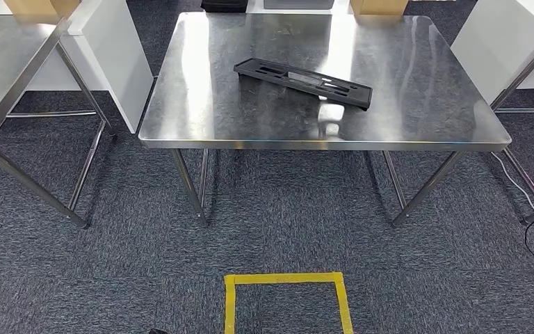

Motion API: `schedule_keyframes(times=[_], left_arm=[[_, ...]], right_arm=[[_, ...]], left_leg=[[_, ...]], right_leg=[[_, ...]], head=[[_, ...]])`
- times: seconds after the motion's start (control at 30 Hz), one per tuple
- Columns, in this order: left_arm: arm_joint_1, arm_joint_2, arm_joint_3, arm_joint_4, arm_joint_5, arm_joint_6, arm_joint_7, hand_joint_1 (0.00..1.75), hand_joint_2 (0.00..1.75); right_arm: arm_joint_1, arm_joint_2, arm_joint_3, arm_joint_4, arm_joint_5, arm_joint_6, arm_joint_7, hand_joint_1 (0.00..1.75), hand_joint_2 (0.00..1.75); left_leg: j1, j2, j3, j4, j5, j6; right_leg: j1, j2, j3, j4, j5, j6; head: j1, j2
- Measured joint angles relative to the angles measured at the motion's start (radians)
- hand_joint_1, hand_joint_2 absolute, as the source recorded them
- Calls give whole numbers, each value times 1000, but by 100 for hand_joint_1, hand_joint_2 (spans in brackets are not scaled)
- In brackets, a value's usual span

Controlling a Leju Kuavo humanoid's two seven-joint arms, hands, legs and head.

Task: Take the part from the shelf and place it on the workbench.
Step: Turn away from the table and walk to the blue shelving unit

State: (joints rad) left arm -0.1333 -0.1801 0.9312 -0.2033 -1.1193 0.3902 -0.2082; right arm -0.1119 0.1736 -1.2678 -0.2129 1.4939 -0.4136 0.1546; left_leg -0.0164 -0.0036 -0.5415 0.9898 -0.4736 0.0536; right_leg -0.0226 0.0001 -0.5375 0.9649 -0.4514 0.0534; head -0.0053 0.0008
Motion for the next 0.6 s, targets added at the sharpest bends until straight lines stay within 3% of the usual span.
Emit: schedule_keyframes(times=[0.6], left_arm=[[0, 0, 0, 0, -3, 2, 0, 0, 0]], right_arm=[[0, 1, 0, 0, -1, 18, -4, 0, 0]], left_leg=[[2, 0, 1, 0, 2, 0]], right_leg=[[1, 0, -1, 3, 0, 0]], head=[[0, 0]])
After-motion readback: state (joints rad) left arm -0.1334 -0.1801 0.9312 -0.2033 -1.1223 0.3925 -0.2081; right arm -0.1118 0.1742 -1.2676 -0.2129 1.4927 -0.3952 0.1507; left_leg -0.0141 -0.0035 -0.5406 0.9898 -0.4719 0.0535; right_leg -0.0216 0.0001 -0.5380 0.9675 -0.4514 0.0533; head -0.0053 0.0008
